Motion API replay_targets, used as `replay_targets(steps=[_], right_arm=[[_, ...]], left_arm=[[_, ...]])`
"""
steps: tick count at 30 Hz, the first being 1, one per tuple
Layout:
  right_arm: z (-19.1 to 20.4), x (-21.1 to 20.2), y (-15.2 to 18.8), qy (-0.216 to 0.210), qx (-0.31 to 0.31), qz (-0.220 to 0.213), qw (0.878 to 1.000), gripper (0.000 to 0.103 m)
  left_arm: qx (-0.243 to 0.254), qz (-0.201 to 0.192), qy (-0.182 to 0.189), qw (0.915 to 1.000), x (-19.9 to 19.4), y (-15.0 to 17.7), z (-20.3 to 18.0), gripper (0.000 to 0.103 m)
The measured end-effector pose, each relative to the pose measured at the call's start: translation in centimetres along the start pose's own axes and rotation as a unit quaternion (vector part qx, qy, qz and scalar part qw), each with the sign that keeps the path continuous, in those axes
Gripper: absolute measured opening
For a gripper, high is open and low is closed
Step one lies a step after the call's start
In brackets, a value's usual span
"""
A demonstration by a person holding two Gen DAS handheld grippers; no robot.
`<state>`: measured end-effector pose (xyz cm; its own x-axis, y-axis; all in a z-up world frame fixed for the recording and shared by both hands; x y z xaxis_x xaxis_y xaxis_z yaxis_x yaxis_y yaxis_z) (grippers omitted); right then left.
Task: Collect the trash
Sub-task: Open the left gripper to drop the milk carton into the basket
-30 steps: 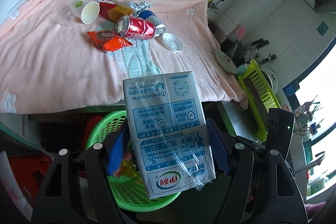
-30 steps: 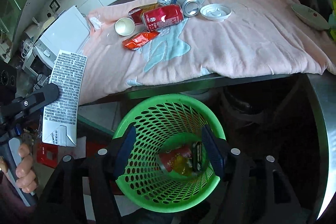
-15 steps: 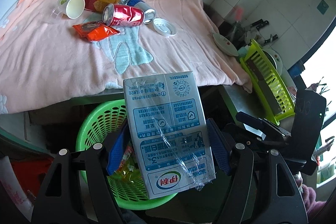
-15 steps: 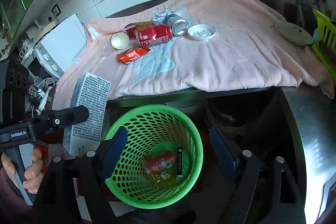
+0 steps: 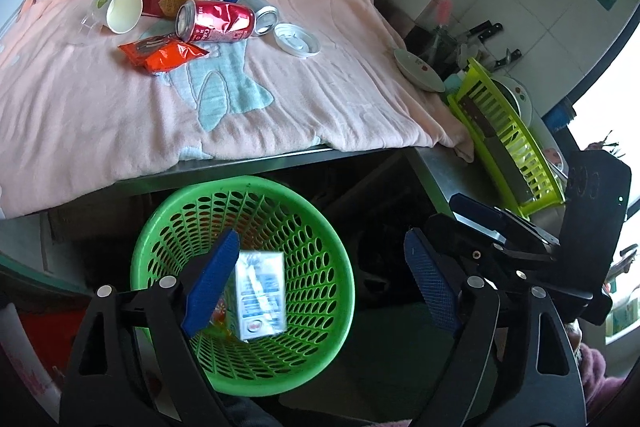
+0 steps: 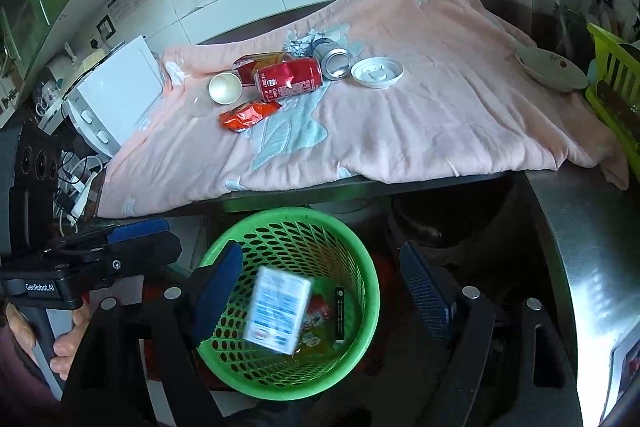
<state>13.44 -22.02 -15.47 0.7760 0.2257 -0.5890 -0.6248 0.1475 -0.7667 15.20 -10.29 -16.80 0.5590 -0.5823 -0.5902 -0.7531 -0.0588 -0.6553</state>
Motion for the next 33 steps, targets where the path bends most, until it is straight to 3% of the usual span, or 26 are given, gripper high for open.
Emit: replay_targets(steps=[11, 19, 33], right_arm=[[1.2, 1.0, -0.5, -0.002, -0.007, 0.002, 1.0, 0.078], [2.2, 1.8, -1.5, -0.009, -0.016, -0.002, 1.0, 0.086], [3.6, 4.0, -3.2, -0.018, -0.028, -0.001, 0.999, 0.089]], left_arm=[[-0.004, -0.018, -0.021, 0.9996, -1.5, -1.1, 2.5, 0.084], [0.001, -0.033, -0.036, 0.9988, -2.1, -2.8, 4.5, 0.084], [0.056, -0.038, -0.074, 0.995, -0.3, -7.5, 8.6, 0.084]])
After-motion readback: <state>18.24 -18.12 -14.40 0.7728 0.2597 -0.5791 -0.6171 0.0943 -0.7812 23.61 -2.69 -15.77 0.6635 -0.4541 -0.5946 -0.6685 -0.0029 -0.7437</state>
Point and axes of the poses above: each gripper's, at about its wrist camera, not at the fingertips, and x roughly the way its jaws point, z to its left, y to its underside, the point moved 10 cm from there along x, roughly the way its jaws point, and after that the axes turned 13 degrees about -z, right-handed, at the moved point
